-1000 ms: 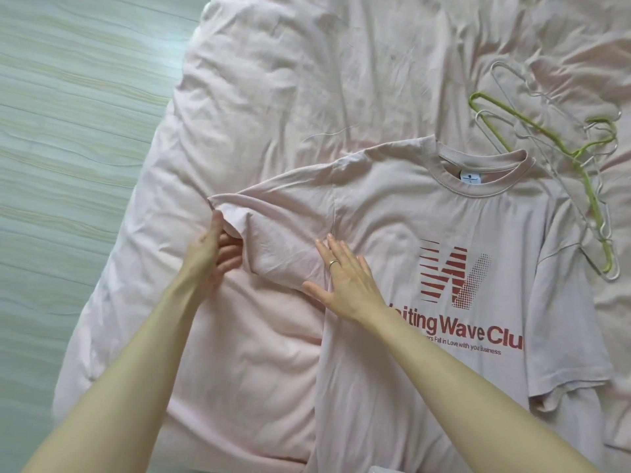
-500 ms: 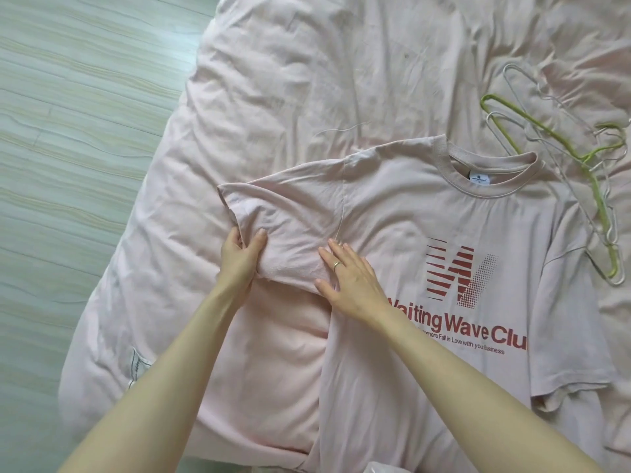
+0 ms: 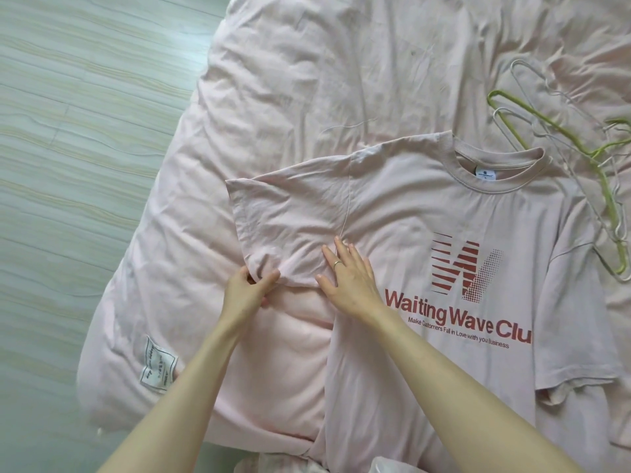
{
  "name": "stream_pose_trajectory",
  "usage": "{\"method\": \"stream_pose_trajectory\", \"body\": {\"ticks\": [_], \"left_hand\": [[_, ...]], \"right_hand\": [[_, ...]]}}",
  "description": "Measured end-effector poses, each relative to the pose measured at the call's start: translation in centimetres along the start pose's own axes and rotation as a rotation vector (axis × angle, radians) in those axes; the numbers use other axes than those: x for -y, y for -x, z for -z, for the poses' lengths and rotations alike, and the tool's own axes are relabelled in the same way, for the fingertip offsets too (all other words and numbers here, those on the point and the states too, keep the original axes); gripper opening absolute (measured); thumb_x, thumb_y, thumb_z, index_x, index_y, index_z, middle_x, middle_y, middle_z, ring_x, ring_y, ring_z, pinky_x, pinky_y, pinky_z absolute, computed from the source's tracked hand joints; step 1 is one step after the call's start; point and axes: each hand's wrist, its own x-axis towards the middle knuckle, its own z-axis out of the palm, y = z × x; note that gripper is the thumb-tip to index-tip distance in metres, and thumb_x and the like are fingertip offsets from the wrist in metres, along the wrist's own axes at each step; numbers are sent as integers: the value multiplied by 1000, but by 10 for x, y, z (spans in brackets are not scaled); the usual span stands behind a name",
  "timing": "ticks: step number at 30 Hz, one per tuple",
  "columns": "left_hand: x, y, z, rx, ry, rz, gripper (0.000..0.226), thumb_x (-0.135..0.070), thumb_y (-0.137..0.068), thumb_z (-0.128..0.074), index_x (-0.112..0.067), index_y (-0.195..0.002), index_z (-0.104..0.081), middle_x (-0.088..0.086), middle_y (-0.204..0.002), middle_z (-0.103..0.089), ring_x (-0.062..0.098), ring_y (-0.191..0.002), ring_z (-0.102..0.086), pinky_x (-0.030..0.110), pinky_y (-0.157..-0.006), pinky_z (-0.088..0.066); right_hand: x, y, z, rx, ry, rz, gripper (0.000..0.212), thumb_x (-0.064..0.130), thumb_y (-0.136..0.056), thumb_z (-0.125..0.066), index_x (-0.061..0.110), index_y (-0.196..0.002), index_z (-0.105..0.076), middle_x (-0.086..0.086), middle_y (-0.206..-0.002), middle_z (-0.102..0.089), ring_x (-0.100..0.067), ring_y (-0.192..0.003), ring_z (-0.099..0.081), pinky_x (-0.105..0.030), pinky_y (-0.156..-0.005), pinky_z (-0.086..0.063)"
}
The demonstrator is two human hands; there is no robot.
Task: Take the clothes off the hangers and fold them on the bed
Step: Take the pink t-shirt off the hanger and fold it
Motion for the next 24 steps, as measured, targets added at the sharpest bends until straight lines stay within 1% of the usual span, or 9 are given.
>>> {"method": "stream_pose_trajectory", "body": {"ticks": [3,6,9,12,14,17,20,22,24], "left_hand": [[-1,-2,7,53,-87,-31,19,-3,-84,-66,-9,-67,-58,3,-65,-54,8,-52,-49,16,-44,-38],[-7,-2,18,28,-10,-82,10,-5,-88,-60,-6,-80,-66,1,-75,-61,10,-68,-55,15,-57,-42],[-13,1,25,31,126,-126,17,-8,-94,-53,-13,-88,-68,-11,-75,-68,0,-72,-59,11,-64,-46],[-7,-3,32,6,-51,-191,19,-16,-95,-53,-10,-85,-68,-2,-78,-63,6,-74,-52,23,-66,-44],[3,-7,37,13,-249,-211,30,-28,-93,-55,-9,-71,-62,-2,-67,-51,12,-65,-43,34,-59,-37],[8,-4,38,84,-257,-157,34,-34,-94,-54,-10,-70,-56,2,-66,-39,13,-63,-33,31,-55,-23],[4,2,38,170,37,-7,23,-27,-92,-59,-8,-82,-69,1,-68,-58,11,-57,-45,25,-53,-35],[3,6,39,288,46,26,12,-21,-89,-63,-13,-92,-71,-6,-73,-67,6,-59,-53,17,-54,-41],[3,7,38,415,2,25,13,-10,-86,-65,-13,-97,-70,-5,-81,-72,5,-68,-63,15,-59,-48]], "right_hand": [[-1,3,-3,-2,8,1,61,41,-98,-39,28,-151,-13,4,-159,7,-15,-146,10,-39,-118,4],[-2,5,-5,-8,24,14,61,41,-98,-39,27,-151,-12,3,-159,7,-15,-146,11,-37,-119,4],[-2,9,-6,-17,50,26,61,41,-98,-38,27,-151,-12,2,-159,7,-17,-146,10,-36,-118,5],[-3,13,-6,-27,93,47,63,43,-97,-39,28,-151,-10,3,-159,9,-17,-146,10,-37,-117,4],[-5,15,-8,-18,143,59,67,46,-95,-42,28,-151,-10,3,-159,10,-17,-146,11,-36,-117,5],[-8,15,-10,-12,166,57,66,47,-94,-44,27,-150,-16,2,-159,6,-15,-146,9,-35,-117,5],[-8,13,-8,-50,137,58,60,47,-95,-42,25,-148,-27,2,-160,-2,-15,-146,2,-34,-118,0],[-7,10,-6,-82,126,61,55,47,-95,-41,23,-144,-36,0,-159,-10,-16,-146,-5,-35,-118,-6],[-6,6,-5,-104,111,56,51,46,-95,-42,22,-140,-42,0,-157,-17,-17,-145,-11,-34,-117,-10]]}}
